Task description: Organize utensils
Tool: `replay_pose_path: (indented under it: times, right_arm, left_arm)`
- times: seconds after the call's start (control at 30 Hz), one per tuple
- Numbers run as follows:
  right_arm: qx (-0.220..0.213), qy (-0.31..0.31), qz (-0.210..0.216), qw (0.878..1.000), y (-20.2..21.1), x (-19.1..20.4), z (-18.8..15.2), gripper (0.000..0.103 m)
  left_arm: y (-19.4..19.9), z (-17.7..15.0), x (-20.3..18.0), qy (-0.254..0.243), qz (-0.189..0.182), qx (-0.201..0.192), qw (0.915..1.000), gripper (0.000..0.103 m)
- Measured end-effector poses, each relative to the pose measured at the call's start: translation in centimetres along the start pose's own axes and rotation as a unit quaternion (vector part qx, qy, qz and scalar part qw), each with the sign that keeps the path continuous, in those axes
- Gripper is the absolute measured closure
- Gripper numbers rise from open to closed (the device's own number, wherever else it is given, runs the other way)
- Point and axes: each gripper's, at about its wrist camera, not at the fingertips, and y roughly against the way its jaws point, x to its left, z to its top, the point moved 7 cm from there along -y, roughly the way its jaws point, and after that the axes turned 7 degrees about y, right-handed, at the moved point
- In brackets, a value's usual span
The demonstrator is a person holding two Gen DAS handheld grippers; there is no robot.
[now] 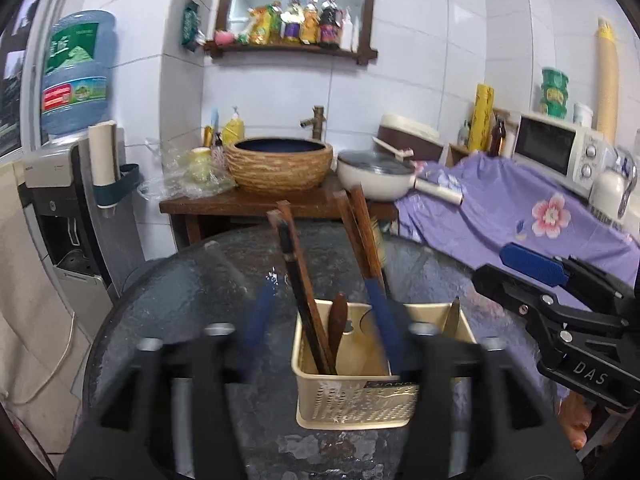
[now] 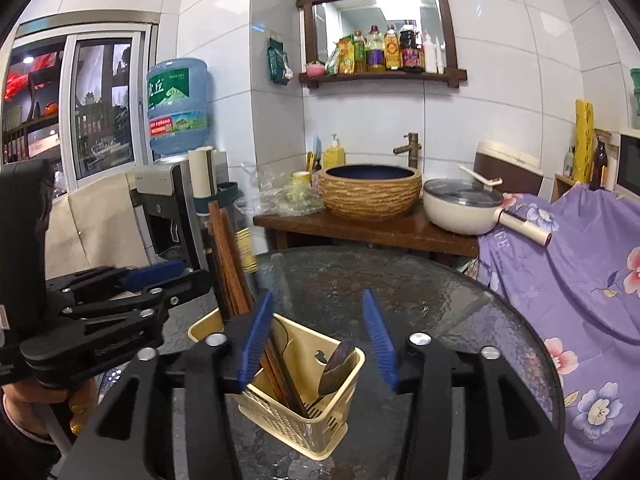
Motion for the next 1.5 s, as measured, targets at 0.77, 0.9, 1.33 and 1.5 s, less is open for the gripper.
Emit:
replay_pose_path:
  times: [0.77,0.9,1.33,1.5]
  right_arm:
    - [-0.036,0.016,-0.067,0.997,13.4,8.6,-12.6,0.007]
    - [-0.037,-0.014,-0.082,0.996,15.8,9.1,-14.9,0.006]
    - [-0.007,-0.045,-0.119,0.992,18.9,8.9,-19.0,0.006]
    - [-0.008,-0.048,-0.119,0.992,19.1,8.8,-19.2,0.006]
  left_arm:
    - [13.0,-14.9,5.4,-0.029,0.080,0.010,0.9963,0.006]
    - [14.7,-17.7,5.4,-0.035,0.108,0.024,0.9932,0.006]
    - [19.5,-21.8,4.4,-0.020,0.090,0.025,0.9955,0.006]
    - [19.8,-21.7,4.3,-0.021,0.093,0.021,0.9953,0.006]
